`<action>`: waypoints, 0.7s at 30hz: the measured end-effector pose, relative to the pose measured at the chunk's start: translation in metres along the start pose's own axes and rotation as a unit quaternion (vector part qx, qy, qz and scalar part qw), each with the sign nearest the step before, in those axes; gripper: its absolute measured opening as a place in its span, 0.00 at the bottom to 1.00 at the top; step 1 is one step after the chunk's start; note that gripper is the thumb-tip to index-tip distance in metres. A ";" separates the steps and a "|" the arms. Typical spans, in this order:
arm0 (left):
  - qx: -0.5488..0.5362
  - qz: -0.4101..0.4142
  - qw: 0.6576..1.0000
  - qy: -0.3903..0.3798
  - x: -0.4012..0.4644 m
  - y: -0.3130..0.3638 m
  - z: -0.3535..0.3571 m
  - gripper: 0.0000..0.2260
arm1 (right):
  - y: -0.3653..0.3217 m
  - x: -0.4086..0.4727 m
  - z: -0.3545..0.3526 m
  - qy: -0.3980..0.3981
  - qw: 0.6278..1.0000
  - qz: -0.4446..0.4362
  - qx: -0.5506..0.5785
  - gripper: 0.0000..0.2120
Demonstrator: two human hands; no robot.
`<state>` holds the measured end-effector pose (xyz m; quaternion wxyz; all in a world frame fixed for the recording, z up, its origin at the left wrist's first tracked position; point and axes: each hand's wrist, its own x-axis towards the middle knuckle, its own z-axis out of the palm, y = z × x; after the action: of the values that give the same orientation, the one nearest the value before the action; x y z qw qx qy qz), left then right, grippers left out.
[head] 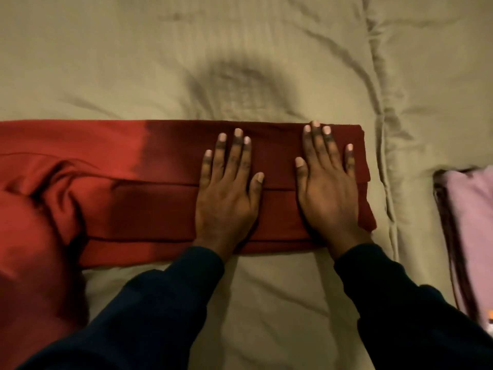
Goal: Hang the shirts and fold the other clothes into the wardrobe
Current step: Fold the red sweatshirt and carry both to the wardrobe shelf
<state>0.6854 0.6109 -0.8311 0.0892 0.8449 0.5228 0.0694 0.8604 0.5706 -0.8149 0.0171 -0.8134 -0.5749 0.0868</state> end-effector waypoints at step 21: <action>-0.177 -0.315 0.907 0.215 -0.143 -0.165 -0.104 0.16 | -0.256 -0.141 -0.006 -0.120 0.883 -0.019 0.454 0.06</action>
<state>0.4561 0.5632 -0.7704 0.1402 0.5709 0.7476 0.3090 0.5769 0.5250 -0.7589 0.3172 -0.6890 -0.4856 0.4346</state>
